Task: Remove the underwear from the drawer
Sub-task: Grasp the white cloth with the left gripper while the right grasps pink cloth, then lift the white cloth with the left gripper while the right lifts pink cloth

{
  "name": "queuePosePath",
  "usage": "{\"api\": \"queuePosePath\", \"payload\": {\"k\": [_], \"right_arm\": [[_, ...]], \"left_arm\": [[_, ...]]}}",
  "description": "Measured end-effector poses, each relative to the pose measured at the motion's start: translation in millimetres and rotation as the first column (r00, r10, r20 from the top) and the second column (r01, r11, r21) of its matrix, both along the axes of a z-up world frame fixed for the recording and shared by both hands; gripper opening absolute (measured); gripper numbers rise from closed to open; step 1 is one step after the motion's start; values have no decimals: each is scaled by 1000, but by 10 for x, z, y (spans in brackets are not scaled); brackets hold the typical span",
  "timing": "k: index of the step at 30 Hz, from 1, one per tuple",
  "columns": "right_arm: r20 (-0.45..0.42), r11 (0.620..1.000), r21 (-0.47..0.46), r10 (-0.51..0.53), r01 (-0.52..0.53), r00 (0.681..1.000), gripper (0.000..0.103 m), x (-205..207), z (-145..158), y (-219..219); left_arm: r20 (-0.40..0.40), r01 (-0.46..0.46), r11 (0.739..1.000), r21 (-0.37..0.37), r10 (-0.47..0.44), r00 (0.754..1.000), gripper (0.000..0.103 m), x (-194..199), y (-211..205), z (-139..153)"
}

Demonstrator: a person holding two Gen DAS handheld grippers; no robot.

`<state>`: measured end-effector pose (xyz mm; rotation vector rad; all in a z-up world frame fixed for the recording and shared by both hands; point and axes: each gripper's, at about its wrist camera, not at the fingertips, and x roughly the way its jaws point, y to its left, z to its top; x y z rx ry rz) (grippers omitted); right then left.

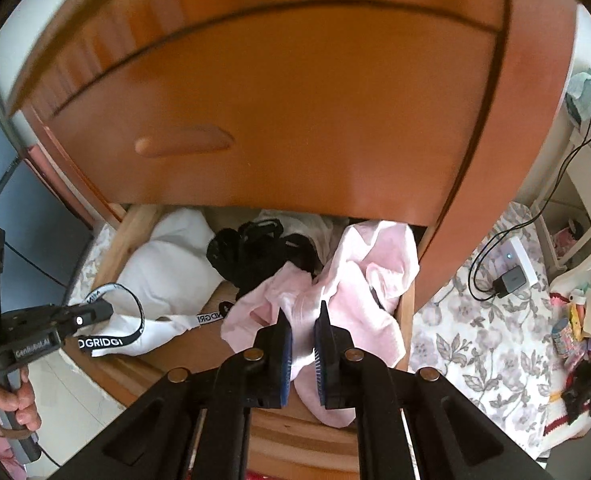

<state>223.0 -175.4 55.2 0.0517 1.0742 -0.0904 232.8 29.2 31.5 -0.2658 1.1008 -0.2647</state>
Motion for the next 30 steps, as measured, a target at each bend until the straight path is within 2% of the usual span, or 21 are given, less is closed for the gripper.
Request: {"api": "queuePosePath", "payload": {"k": [6,15,23,30], "right_arm": [[69,1000,12,7,-8,998,10,-142,302,3],[177,999,14,38,-41,983,10,-393,823,144],[302,999,14,43,-49,952,10,-728,1369,297],[397,999,5,42,-48,917,10,-1122,1816,398]], "left_arm": [[126,-11,1000,-6,11,992,3,-78,8,505],[280,-5,999,-34,14,960,3,-268,-12,1221],[413,16,998,-64,12,910,3,-661,-78,1874],[522,33,996,-81,14,853,3,-1129,-53,2424]]}}
